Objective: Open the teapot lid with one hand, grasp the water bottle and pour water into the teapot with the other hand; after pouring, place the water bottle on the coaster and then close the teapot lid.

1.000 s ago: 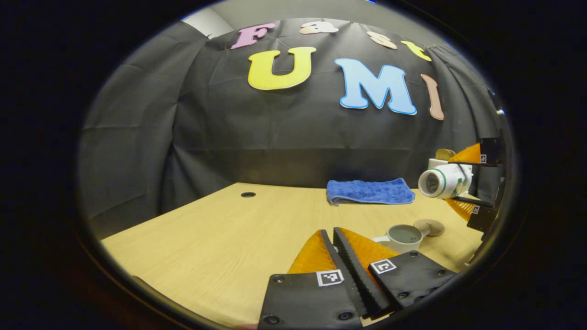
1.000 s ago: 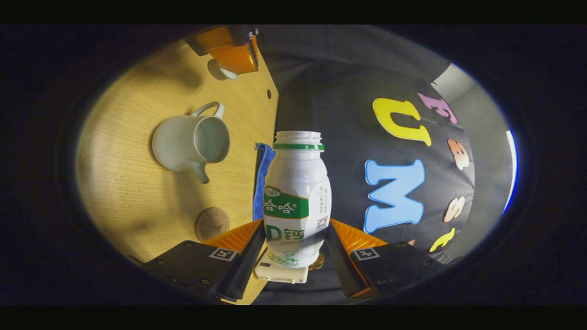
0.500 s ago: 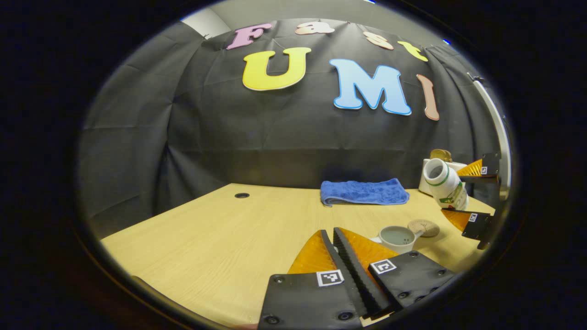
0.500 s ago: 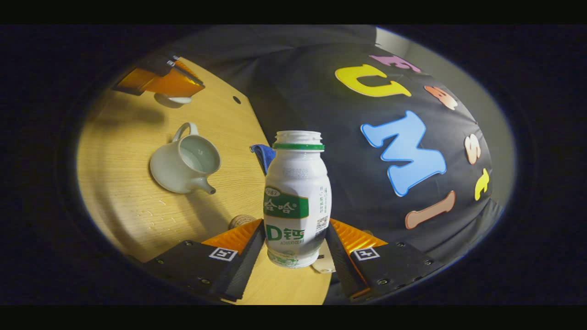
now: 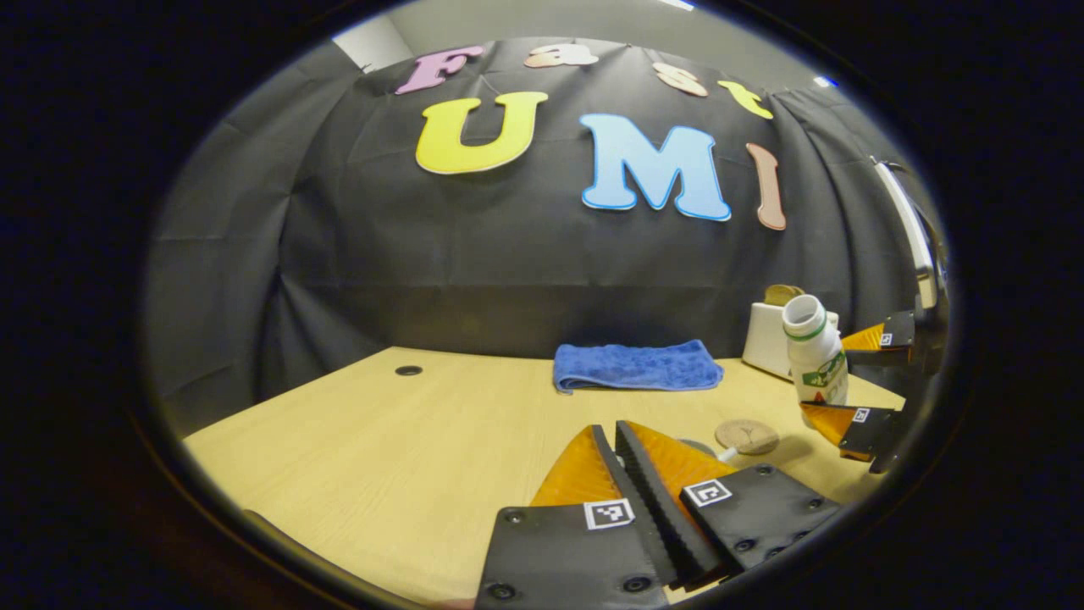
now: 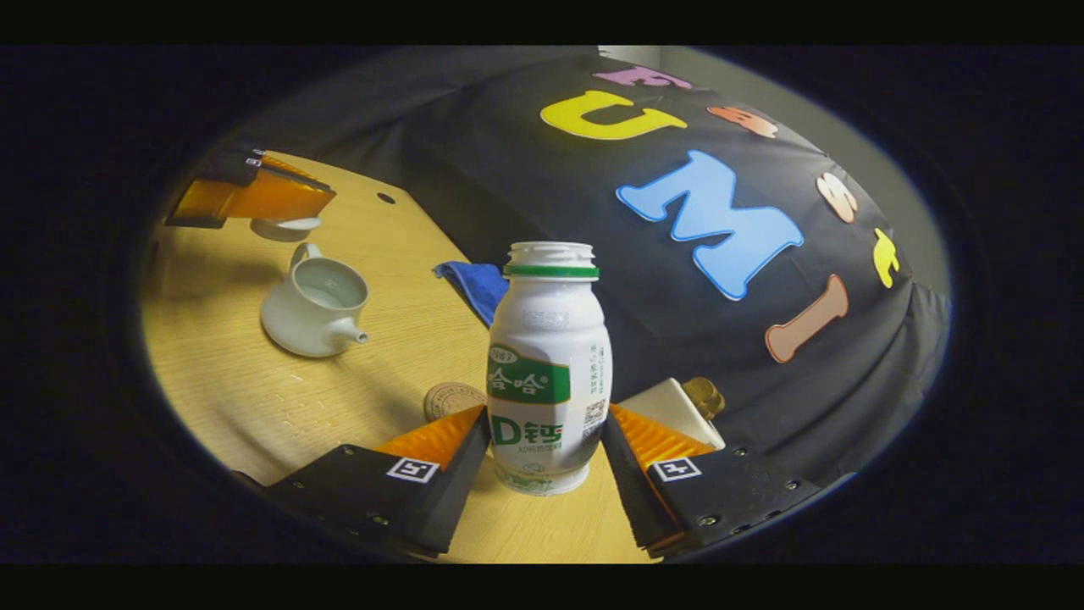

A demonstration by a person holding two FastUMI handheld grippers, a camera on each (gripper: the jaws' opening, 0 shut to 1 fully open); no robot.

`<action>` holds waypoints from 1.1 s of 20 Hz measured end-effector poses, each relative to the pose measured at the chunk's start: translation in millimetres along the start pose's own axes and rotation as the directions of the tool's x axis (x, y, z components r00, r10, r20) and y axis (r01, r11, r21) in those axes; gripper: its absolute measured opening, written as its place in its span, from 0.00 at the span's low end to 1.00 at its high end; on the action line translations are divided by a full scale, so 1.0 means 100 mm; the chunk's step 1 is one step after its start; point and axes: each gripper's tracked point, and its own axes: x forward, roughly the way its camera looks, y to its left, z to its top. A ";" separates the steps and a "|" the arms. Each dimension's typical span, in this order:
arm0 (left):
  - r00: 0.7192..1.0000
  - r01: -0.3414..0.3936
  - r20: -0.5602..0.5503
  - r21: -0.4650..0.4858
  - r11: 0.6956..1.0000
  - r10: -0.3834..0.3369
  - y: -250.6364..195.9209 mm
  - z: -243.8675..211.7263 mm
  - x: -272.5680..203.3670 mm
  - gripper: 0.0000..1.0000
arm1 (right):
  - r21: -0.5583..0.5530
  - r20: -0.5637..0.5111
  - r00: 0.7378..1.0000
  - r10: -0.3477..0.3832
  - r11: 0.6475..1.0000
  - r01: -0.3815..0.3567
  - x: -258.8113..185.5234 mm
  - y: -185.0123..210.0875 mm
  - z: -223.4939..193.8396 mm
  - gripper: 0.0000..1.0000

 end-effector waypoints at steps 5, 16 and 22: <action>0.999 0.032 0.003 0.022 0.999 -0.033 -0.31 0.02 0.14 0.09 | 0.048 0.007 1.000 -0.007 0.999 0.006 -0.02 -0.09 -0.10 0.76; 0.999 0.040 0.003 0.047 0.998 -0.040 -0.55 -0.03 0.29 0.09 | 0.112 0.021 1.000 -0.021 0.994 0.019 -0.05 -0.22 -0.27 0.77; 0.999 0.046 0.003 0.066 0.997 -0.047 -0.65 -0.05 0.35 0.09 | 0.137 0.021 1.000 -0.018 0.990 0.015 -0.07 -0.21 -0.32 0.76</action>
